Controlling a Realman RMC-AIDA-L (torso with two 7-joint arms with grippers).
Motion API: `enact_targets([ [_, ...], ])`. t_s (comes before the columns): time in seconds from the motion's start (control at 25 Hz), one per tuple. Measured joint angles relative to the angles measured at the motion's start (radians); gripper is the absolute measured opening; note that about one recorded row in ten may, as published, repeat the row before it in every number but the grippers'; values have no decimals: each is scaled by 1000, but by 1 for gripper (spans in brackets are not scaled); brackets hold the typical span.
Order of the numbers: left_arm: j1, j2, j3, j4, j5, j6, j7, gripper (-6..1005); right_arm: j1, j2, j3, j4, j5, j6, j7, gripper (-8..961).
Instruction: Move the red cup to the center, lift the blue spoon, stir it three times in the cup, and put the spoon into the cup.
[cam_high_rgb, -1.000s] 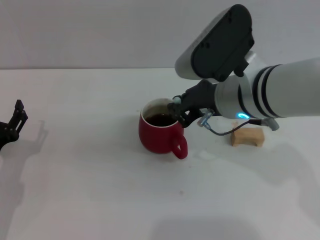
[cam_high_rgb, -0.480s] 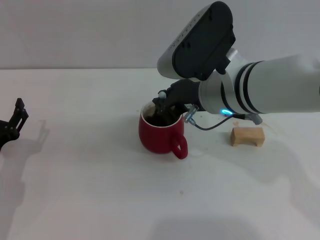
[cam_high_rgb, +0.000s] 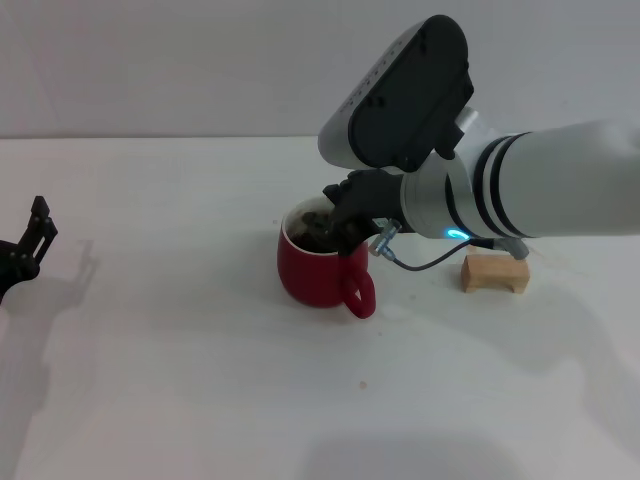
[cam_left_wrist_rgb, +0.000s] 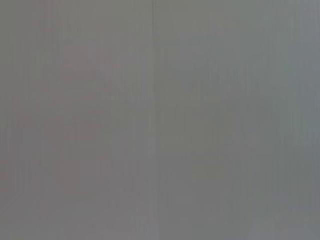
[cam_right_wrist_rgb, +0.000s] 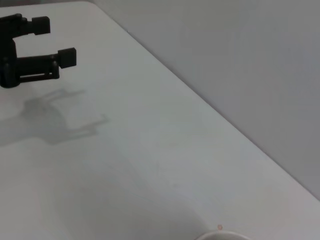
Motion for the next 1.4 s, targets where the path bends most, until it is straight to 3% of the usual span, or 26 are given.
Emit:
enact_targets([
  [0.24, 5, 1, 0, 0, -2, 1, 0, 852, -70, -1, 7, 73, -62, -89, 0, 367],
  [0.36, 7, 2, -4, 0, -5, 3, 0, 852, -177, 0, -13, 124, -183, -287, 0, 439],
  [0.44, 8, 2, -6, 0, -6, 3, 0, 852, -283, -1, -39, 135, -244, -506, -2, 487],
  [0.6, 13, 2, -10, 0, -7, 4, 0, 852, -500, -2, -89, 32, -261, -1099, -18, 489],
  [0.68, 13, 1, -10, 0, -7, 4, 0, 852, -580, 0, -107, -75, -260, -1375, -21, 490],
  [0.76, 14, 2, -11, 0, -7, 5, 0, 852, -622, 2, -113, -162, -247, -1544, -22, 491],
  [0.96, 20, 3, -33, 3, -11, 5, -1, 852, -672, 1, -140, -404, -45, -1839, -13, 494],
  [1.24, 46, 3, -47, 4, -20, 22, -38, 852, -663, 0, -210, -752, 181, -2213, 149, 688],
  [1.4, 54, 2, -49, 2, -20, 35, -38, 852, -651, 3, -227, -857, 221, -2324, 207, 785],
])
